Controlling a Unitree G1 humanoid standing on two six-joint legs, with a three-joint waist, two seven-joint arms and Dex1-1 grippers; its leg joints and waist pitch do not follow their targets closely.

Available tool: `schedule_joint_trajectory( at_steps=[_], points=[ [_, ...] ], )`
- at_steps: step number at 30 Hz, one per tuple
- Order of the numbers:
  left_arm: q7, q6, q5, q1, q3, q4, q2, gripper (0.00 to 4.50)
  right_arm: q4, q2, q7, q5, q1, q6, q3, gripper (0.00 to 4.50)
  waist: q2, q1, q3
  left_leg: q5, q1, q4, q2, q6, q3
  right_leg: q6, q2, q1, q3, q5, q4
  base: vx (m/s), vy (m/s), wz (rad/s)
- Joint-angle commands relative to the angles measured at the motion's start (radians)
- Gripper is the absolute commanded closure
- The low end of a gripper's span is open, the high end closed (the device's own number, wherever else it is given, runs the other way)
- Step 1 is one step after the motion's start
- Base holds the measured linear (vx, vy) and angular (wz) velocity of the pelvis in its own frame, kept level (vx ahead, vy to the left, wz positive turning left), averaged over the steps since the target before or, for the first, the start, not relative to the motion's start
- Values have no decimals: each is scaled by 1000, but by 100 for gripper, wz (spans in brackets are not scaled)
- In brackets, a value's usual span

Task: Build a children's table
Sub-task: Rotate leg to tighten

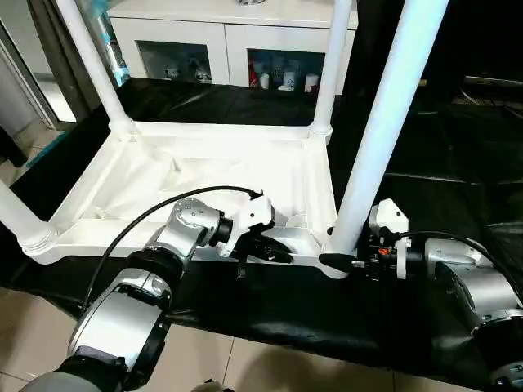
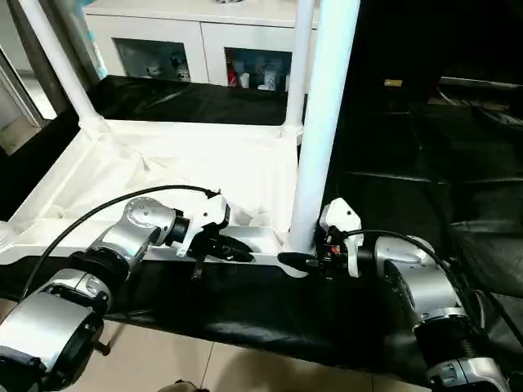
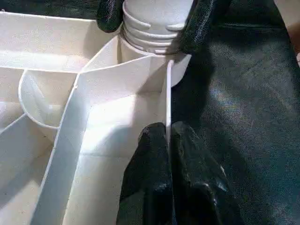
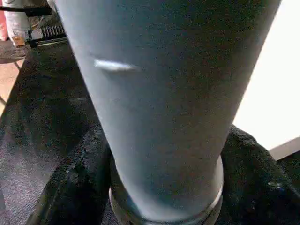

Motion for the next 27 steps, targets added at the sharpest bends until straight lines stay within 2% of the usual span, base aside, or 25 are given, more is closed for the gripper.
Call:
schedule_joint_trajectory(
  at_steps=[1,4,5,6,7,8,9,10,11,12,14,15,17,18,19,20,22,23,24,25,27],
  points=[
    [-18,-6,-26,-1,10,-17,-8,450,-21,1,13,9,10,19,5,178,-23,-1,-73,-116,11,-62,75,127,-36,-172,-98,56,62,-256,-69,0,0,0],
    [51,-6,-9,-6,10,-7,-17,450,4,38,-73,-8,15,18,-10,178,-24,-2,-72,-122,12,-62,74,120,-36,-168,-98,55,62,-270,-71,0,0,0],
    [191,12,18,-22,13,20,-38,450,71,96,-235,-54,2,-9,-34,178,-21,-5,-71,-132,13,-64,75,108,-37,-164,-99,52,61,-293,-74,0,0,0],
    [202,14,20,-24,13,22,-40,450,76,100,-248,-57,1,-11,-36,179,-21,-12,-67,-158,18,-67,74,85,-39,-161,-98,49,59,-328,-81,0,0,0],
    [237,21,26,-28,15,30,-45,450,94,115,-290,-68,-3,-17,-42,179,-23,-20,-67,-171,18,-68,70,71,-40,-154,-99,52,58,-353,-85,0,0,0],
    [312,24,28,-38,25,44,-65,450,128,148,-373,-78,-11,-20,-59,179,-28,-21,-66,-173,18,-69,70,71,-40,-148,-99,53,58,-364,-88,0,0,0],
    [417,36,35,-55,33,65,-101,450,184,208,-526,-98,-29,-24,-85,180,-15,-26,-64,-179,19,-70,72,66,-41,-154,-99,48,60,-367,-87,0,0,0],
    [470,40,41,-63,33,74,-121,450,213,240,-608,-108,-40,-23,-98,180,-16,-33,-63,-194,22,-72,74,55,-42,-154,-97,43,60,-378,-90,0,0,0],
    [508,52,43,-70,36,82,-137,450,232,265,-665,-110,-50,-17,-108,180,-20,-43,-62,-228,27,-74,69,30,-44,-147,-98,44,57,-420,-95,0,0,0],
    [546,63,43,-78,39,89,-154,450,253,292,-725,-109,-63,-7,-120,180,-20,-48,-64,-226,27,-72,65,28,-44,-141,-100,49,58,-426,-98,0,0,0],
    [580,72,44,-86,42,96,-170,450,269,319,-775,-108,-74,4,-130,180,-21,-52,-60,-227,27,-71,64,41,-41,-139,-100,47,60,-427,-102,0,0,0],
    [621,74,54,-95,37,104,-190,450,289,355,-826,-110,-92,12,-138,180,-13,-54,-59,-238,26,-71,61,51,-42,-131,-98,49,58,-445,-105,0,0,0],
    [634,74,58,-100,33,109,-199,450,301,375,-843,-113,-103,8,-140,180,-17,-56,-60,-241,28,-72,60,53,-42,-119,-98,50,56,-461,-109,0,0,0],
    [617,63,58,-102,27,109,-210,450,310,390,-838,-134,-115,-18,-118,180,-10,-55,-60,-240,28,-74,61,55,-43,-117,-98,51,57,-455,-108,0,0,0],
    [617,61,59,-102,26,110,-211,450,313,392,-839,-135,-117,-23,-118,180,-13,-57,-61,-242,28,-74,62,56,-43,-117,-98,50,57,-450,-109,0,0,0],
    [612,49,63,-104,24,115,-214,450,321,404,-844,-141,-126,-47,-117,145,-13,-59,-62,-242,26,-76,64,56,-45,-126,-98,52,59,-423,-104,0,0,0],
    [597,38,63,-103,22,116,-212,450,318,402,-832,-144,-130,-68,-114,145,-12,-60,-61,-251,26,-77,65,57,-45,-132,-98,52,59,-417,-104,0,0,0],
    [580,28,63,-100,22,115,-207,450,312,396,-815,-146,-130,-85,-108,108,-12,-61,-61,-258,27,-77,66,57,-45,-136,-99,52,59,-414,-103,0,0,0],
    [573,26,63,-99,21,114,-204,450,308,392,-807,-144,-130,-88,-108,108,-12,-62,-61,-258,27,-76,66,58,-44,-139,-99,52,60,-411,-103,0,0,0],
    [562,23,63,-97,19,112,-200,450,302,385,-794,-141,-130,-91,-108,105,-15,-61,-62,-250,25,-76,64,63,-44,-144,-100,55,61,-402,-100,0,0,0],
    [487,1,52,-88,13,105,-174,450,248,346,-661,-83,-120,-81,-113,90,-16,-60,-62,-232,19,-75,65,85,-43,-151,-100,61,62,-368,-95,0,0,0]
  ],
)
